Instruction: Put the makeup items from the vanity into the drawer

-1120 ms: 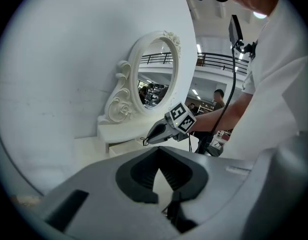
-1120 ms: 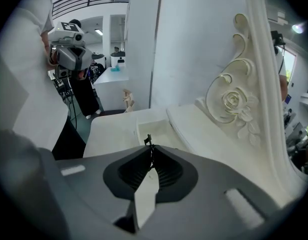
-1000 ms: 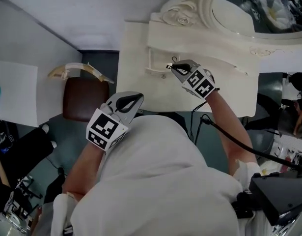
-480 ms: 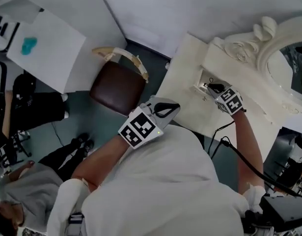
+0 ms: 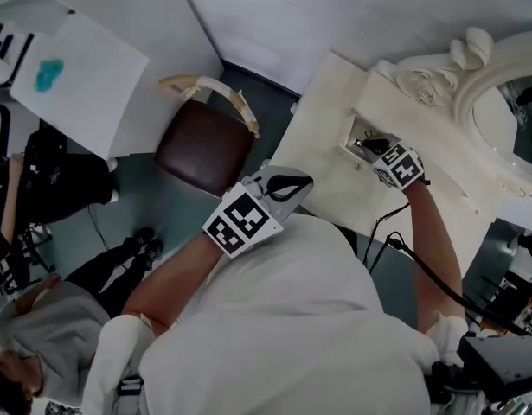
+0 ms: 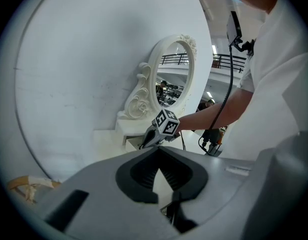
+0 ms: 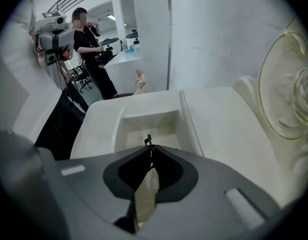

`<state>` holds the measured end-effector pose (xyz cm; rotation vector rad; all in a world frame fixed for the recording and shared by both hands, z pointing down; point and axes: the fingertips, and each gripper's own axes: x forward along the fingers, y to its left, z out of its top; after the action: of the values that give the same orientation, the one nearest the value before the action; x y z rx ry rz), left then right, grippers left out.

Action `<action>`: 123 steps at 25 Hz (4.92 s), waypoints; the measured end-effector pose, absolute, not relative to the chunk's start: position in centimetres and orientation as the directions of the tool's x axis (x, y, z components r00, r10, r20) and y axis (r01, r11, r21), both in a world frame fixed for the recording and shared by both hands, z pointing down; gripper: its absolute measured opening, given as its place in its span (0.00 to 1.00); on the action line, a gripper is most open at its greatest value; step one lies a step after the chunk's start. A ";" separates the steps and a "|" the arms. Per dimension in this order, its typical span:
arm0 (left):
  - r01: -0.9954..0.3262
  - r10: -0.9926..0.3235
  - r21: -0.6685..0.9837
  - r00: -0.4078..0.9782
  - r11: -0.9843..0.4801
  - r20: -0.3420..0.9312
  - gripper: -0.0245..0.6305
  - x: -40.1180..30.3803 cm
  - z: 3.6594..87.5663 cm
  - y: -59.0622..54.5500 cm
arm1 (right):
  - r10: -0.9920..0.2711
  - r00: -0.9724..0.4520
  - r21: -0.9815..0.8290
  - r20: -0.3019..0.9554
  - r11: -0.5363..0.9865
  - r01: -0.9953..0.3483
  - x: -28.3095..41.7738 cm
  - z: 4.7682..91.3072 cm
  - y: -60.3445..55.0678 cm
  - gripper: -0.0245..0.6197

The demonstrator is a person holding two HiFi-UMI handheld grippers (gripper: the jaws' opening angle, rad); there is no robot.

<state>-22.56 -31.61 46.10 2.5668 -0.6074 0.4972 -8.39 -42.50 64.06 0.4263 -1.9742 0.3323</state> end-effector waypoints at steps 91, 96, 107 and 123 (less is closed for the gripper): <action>-0.577 -0.407 0.262 0.770 -0.774 0.492 0.04 1.2 43.4 -19.5 | -0.350 -0.722 -0.113 0.597 0.855 -0.507 6.6 49.9 -20.4 0.04; -0.580 -0.410 0.262 0.767 -0.771 0.493 0.04 1.3 43.5 -20.3 | -0.348 -0.724 -0.110 0.595 0.857 -0.503 6.6 49.9 -21.2 0.04; -0.586 -0.419 0.258 0.764 -0.768 0.490 0.04 1.0 43.1 -22.0 | -0.346 -0.730 -0.099 0.589 0.866 -0.490 6.1 49.4 -22.8 0.04; -0.598 -0.436 0.264 0.763 -0.757 0.478 0.04 -1.1 43.2 -22.6 | -0.336 -0.729 -0.088 0.597 0.875 -0.476 4.2 49.5 -23.4 0.04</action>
<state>-1.06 -22.56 43.24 2.5549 -0.7864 0.5510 4.21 -23.39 49.46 0.5851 -2.4531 0.3146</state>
